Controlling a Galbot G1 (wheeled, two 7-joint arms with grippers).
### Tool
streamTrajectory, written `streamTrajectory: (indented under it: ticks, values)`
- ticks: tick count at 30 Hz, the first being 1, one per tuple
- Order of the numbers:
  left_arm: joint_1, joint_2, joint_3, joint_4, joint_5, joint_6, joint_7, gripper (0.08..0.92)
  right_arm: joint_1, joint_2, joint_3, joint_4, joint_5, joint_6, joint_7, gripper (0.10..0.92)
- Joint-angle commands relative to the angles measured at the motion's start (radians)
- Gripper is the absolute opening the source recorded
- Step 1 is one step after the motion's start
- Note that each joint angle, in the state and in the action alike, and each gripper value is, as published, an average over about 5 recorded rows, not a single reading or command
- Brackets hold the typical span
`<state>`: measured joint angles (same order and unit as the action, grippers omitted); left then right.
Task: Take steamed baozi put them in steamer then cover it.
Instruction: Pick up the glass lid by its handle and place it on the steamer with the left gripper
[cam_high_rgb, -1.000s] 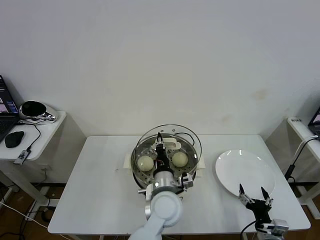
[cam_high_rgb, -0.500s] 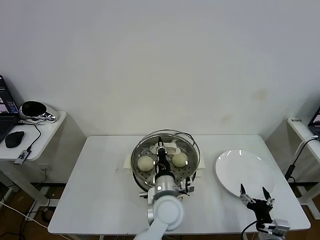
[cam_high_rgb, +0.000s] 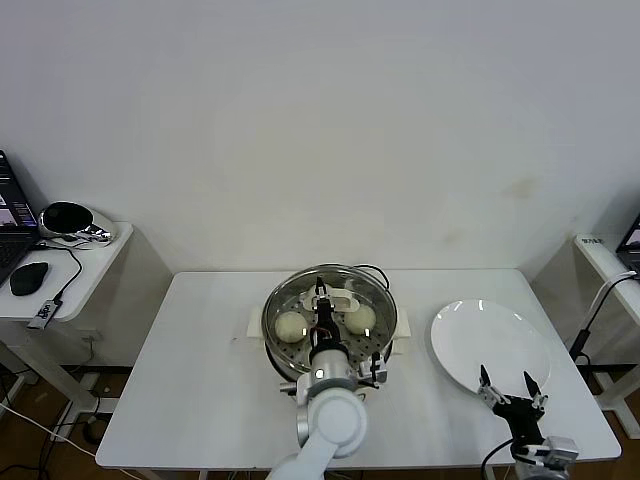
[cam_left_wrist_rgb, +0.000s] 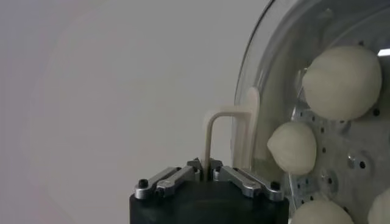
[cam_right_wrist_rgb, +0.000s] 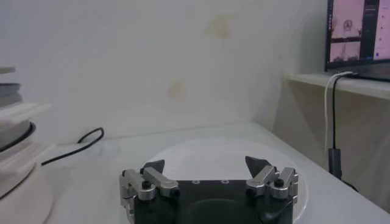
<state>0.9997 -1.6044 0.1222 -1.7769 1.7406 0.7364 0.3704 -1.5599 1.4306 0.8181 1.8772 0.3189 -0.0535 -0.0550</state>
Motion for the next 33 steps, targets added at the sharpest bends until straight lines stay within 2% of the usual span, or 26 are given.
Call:
streamTrajectory:
  ticks: [1, 33]
  values:
    - [0.001, 0.000, 0.000, 0.011, 0.006, 0.039, 0.009, 0.142, 0.004, 0.002, -0.001, -0.003, -0.001, 0.002, -0.001, 0.823]
    - [0.008, 0.003, -0.018, 0.019, -0.003, 0.021, -0.005, 0.142, 0.003, 0.006, -0.003, -0.007, -0.004, 0.008, -0.001, 0.823]
